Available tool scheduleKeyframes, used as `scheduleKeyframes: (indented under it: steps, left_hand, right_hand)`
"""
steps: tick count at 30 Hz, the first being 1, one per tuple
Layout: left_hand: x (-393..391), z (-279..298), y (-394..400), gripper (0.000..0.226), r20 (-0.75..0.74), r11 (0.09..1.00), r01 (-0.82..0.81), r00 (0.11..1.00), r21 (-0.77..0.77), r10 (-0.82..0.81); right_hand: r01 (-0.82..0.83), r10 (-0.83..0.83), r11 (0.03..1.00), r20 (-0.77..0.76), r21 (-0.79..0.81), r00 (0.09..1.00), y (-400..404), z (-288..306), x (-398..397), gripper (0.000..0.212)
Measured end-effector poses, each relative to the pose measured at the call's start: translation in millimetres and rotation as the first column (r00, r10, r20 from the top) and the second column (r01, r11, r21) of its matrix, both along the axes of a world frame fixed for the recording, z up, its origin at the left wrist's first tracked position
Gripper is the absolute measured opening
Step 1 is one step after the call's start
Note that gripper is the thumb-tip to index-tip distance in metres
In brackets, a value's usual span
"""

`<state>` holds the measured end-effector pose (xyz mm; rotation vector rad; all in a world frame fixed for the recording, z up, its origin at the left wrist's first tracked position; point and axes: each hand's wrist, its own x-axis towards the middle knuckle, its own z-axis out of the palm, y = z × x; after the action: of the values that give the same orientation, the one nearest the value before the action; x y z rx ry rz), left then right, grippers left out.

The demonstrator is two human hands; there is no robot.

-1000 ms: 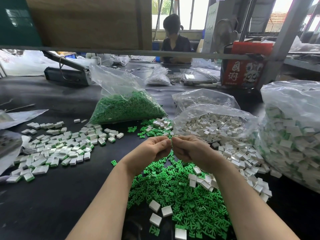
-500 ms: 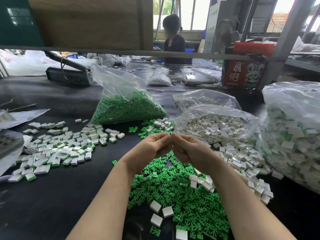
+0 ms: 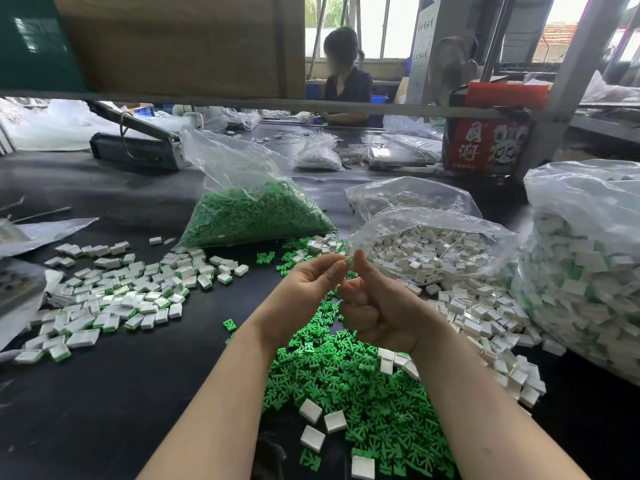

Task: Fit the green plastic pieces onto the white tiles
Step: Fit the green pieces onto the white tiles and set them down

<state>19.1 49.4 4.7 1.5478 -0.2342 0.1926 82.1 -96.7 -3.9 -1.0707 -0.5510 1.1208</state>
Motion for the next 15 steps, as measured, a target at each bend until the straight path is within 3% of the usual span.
scheduleKeyframes:
  steps: [15]
  left_hand:
    - [5.5, -1.6, -2.9, 0.021, 0.003, 0.996, -0.06, 0.998, 0.058, 0.06]
  right_hand:
    - [0.077, -0.073, 0.991, -0.046, 0.111, 0.996, 4.0, -2.8, 0.1, 0.05]
